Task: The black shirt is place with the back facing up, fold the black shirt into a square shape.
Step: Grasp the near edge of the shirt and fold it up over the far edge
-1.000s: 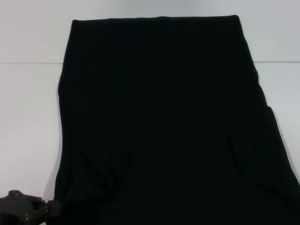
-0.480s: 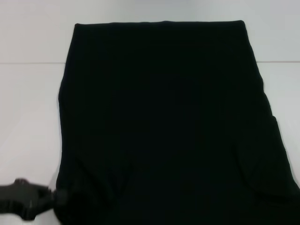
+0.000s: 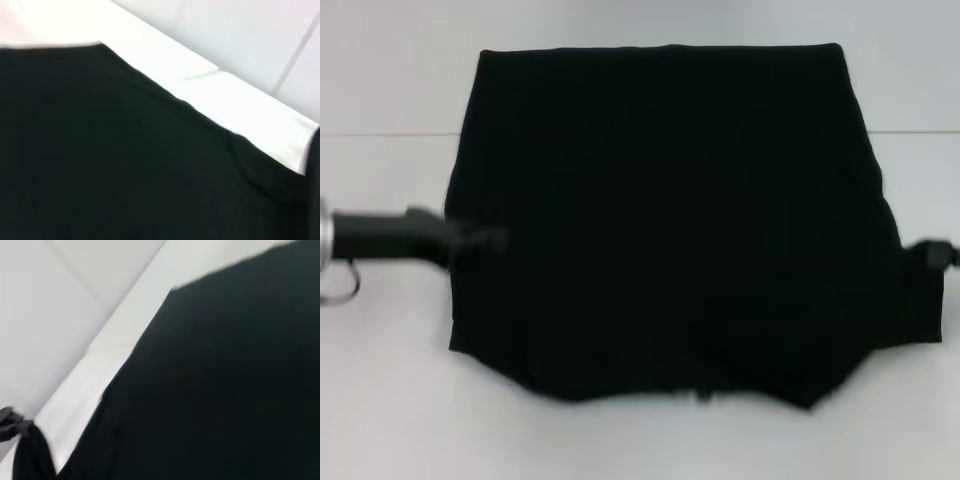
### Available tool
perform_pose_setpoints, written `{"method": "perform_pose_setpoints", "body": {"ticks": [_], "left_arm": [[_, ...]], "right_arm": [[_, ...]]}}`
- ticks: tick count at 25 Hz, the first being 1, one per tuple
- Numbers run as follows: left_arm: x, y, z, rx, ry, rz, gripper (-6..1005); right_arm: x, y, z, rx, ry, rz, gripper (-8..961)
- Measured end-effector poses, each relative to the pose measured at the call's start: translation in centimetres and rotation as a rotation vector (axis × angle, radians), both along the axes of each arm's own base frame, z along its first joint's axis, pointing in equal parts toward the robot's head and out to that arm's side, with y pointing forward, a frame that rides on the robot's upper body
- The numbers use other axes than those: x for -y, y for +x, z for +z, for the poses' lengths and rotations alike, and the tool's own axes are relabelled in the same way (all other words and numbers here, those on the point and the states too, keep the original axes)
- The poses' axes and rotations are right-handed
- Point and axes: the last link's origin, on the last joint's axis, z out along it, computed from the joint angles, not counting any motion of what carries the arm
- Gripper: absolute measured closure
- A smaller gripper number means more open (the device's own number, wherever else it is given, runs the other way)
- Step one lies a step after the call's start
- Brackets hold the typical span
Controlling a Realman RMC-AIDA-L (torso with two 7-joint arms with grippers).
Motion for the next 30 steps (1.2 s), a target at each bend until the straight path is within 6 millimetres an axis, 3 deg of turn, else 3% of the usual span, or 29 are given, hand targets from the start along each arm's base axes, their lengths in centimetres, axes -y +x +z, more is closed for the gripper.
{"method": "perform_pose_setpoints", "body": {"ticks": [5, 12, 17, 22, 30], "left_arm": [[-5.7, 1.4, 0.2, -0.066, 0.178, 0.077, 975], [-10.1, 2.5, 0.5, -0.138, 0.361, 0.126, 974], [-11.4, 2.6, 0.4, -0.192, 0.43, 0.143, 974], [-12.8, 3.1, 0.3, -0.252, 0.508, 0.152, 973], [-13.3, 3.0, 0.5, -0.265, 0.55, 0.172, 973]], "right_arm": [[-4.4, -1.3, -0.2, 0.034, 0.115, -0.071, 905], [-9.3, -4.0, -2.7, 0.099, 0.214, -0.083, 896], [-12.3, -6.4, -4.4, 0.191, 0.28, -0.074, 890], [-14.1, -8.1, -4.8, 0.253, 0.333, -0.053, 884], [-15.1, -8.5, -4.1, 0.292, 0.365, -0.054, 873]]}}
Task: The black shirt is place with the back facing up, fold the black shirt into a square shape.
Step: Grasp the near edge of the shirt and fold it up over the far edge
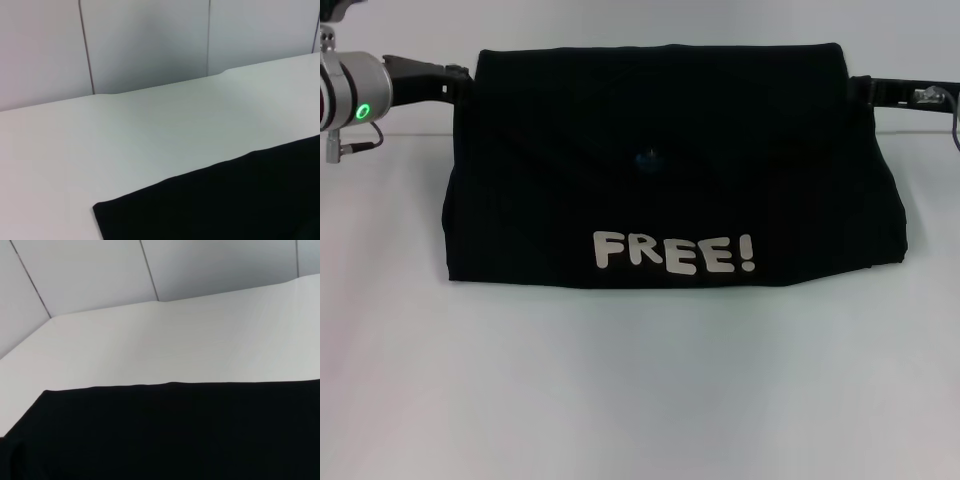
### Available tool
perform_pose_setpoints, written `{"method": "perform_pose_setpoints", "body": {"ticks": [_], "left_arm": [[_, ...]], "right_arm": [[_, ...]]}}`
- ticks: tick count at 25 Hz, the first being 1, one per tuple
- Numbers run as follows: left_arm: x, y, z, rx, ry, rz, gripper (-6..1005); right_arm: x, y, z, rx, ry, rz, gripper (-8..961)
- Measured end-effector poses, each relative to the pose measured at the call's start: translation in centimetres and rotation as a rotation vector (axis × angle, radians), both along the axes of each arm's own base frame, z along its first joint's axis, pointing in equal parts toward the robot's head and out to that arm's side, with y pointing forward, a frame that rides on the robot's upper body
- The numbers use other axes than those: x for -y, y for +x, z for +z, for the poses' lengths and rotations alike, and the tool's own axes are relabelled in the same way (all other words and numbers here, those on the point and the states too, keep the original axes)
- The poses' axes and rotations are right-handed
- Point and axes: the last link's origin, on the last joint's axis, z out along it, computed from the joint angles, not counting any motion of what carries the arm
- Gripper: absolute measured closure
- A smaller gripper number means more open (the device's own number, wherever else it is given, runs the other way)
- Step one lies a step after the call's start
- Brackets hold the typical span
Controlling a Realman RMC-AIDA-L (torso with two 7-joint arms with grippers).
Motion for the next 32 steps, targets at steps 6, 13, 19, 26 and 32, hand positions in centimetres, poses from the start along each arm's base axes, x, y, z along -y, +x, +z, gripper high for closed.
{"method": "perform_pose_setpoints", "body": {"ticks": [6, 13, 19, 26, 32], "left_arm": [[0.4, -1.0, -1.6, 0.011, 0.003, 0.049, 972], [1.3, -1.5, -4.1, 0.01, -0.016, 0.079, 971], [1.8, -1.8, -5.3, 0.012, -0.044, 0.09, 906], [2.0, -2.1, -4.8, 0.081, -0.023, 0.139, 631], [4.0, -2.4, -3.2, 0.265, -0.098, 0.143, 388]], "right_arm": [[0.5, 0.6, -1.4, -0.003, -0.021, -0.029, 866], [1.3, 1.1, -3.4, -0.01, -0.033, -0.058, 857], [1.6, 1.5, -3.6, 0.001, -0.035, -0.063, 732], [1.6, 2.0, -2.0, 0.009, 0.011, -0.056, 436], [2.9, 1.1, -0.7, -0.08, -0.061, 0.035, 256]]}}
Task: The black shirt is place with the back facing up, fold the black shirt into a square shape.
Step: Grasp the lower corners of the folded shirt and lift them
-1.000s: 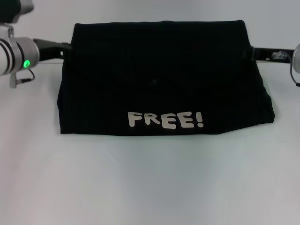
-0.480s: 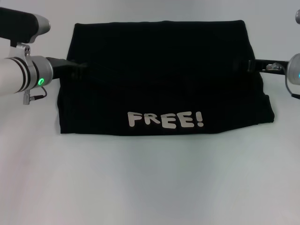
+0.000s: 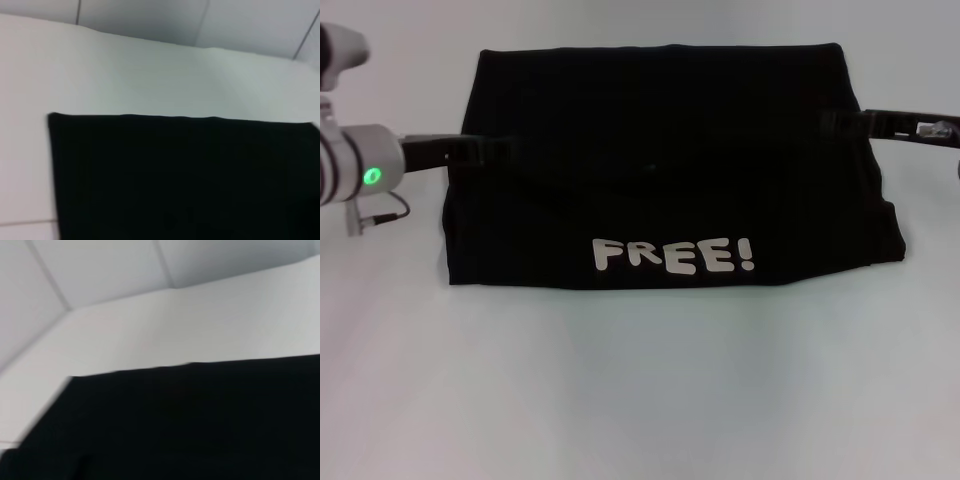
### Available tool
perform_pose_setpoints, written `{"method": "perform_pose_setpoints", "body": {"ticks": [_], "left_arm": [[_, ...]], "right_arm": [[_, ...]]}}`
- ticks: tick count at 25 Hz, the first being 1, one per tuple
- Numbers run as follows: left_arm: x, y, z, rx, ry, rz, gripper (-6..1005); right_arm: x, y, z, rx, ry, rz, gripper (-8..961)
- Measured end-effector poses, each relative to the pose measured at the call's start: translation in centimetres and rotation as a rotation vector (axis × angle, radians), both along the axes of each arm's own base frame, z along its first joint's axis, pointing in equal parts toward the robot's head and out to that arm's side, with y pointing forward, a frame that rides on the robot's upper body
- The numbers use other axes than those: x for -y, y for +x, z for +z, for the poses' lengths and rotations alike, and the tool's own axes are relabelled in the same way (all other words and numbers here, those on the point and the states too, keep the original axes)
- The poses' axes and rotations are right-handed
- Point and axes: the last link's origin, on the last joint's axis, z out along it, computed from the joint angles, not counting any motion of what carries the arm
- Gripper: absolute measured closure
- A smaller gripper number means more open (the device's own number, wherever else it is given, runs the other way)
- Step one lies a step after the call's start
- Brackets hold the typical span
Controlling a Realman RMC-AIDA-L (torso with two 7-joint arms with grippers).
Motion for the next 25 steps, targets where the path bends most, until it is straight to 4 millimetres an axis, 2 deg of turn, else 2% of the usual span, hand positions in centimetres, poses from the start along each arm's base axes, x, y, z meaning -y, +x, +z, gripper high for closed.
{"method": "perform_pose_setpoints", "body": {"ticks": [1, 3, 7, 13, 25], "left_arm": [[0.5, -0.1, 0.3, 0.028, -0.006, -0.005, 348], [1.8, -0.5, 0.9, 0.076, -0.012, -0.02, 133], [4.2, -1.5, 2.1, 0.123, -0.039, -0.045, 119], [6.6, -3.4, 1.8, 0.128, -0.085, -0.02, 97], [7.5, -5.5, 0.7, 0.109, -0.143, 0.137, 90]], "right_arm": [[0.4, -0.2, 0.3, -0.023, -0.02, 0.021, 229], [1.1, -0.5, 0.7, -0.066, -0.054, 0.056, 230], [2.4, -0.7, 1.2, -0.107, -0.108, 0.102, 233], [2.9, 0.1, 1.2, -0.105, -0.103, 0.086, 235], [2.2, 0.0, 1.3, -0.088, -0.068, 0.072, 234]]}}
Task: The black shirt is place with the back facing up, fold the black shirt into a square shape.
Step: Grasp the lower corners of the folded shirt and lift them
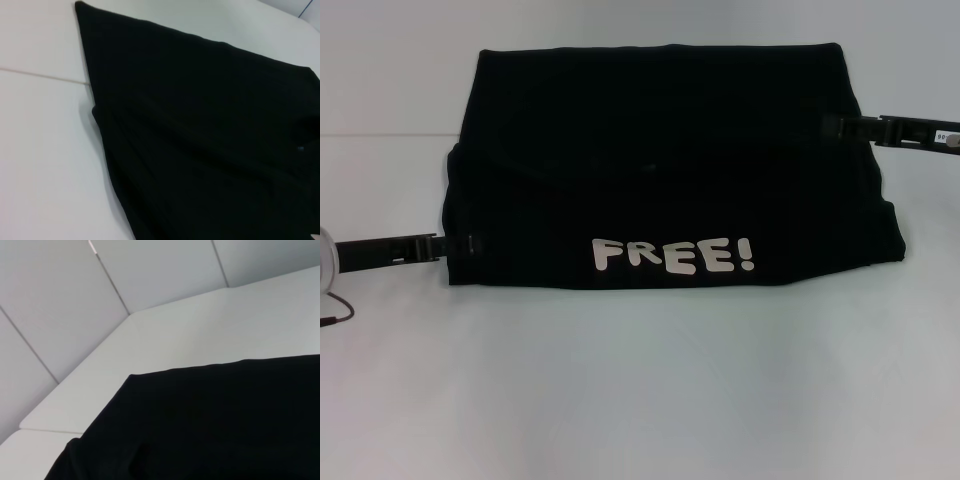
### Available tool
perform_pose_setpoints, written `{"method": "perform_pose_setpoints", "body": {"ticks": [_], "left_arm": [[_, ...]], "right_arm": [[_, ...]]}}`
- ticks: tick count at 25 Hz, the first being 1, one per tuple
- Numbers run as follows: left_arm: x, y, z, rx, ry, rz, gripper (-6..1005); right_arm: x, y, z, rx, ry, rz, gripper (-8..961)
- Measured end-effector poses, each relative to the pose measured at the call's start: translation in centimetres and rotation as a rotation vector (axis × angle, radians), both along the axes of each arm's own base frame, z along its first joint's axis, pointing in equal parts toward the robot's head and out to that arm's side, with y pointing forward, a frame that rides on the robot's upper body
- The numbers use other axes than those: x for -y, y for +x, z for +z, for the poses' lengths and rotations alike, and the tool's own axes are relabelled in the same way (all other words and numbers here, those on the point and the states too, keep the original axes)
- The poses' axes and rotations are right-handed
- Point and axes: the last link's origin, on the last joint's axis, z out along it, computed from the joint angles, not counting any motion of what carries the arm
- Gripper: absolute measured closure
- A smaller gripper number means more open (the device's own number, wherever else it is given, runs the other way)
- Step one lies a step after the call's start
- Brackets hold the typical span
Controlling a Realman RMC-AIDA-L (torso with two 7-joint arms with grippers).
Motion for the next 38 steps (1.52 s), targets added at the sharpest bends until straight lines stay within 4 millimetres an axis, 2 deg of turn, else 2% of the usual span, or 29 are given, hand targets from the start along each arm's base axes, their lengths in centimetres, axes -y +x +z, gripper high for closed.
{"method": "perform_pose_setpoints", "body": {"ticks": [13, 25, 36, 38], "left_arm": [[0.6, 0.6, -2.0, -0.042, -0.113, -0.033, 91], [0.2, 0.9, -2.0, -0.083, -0.121, -0.071, 94], [0.3, 0.4, -1.7, -0.118, -0.128, -0.064, 484], [0.2, 0.5, -1.7, -0.117, -0.131, -0.067, 722]], "right_arm": [[-0.1, 0.1, 0.1, 0.002, 0.009, -0.002, 236], [0.2, 0.5, 0.2, -0.005, 0.007, -0.012, 235], [0.7, 0.6, 0.2, -0.003, -0.026, -0.003, 242], [0.9, 1.1, 0.6, 0.002, -0.032, -0.014, 241]]}}
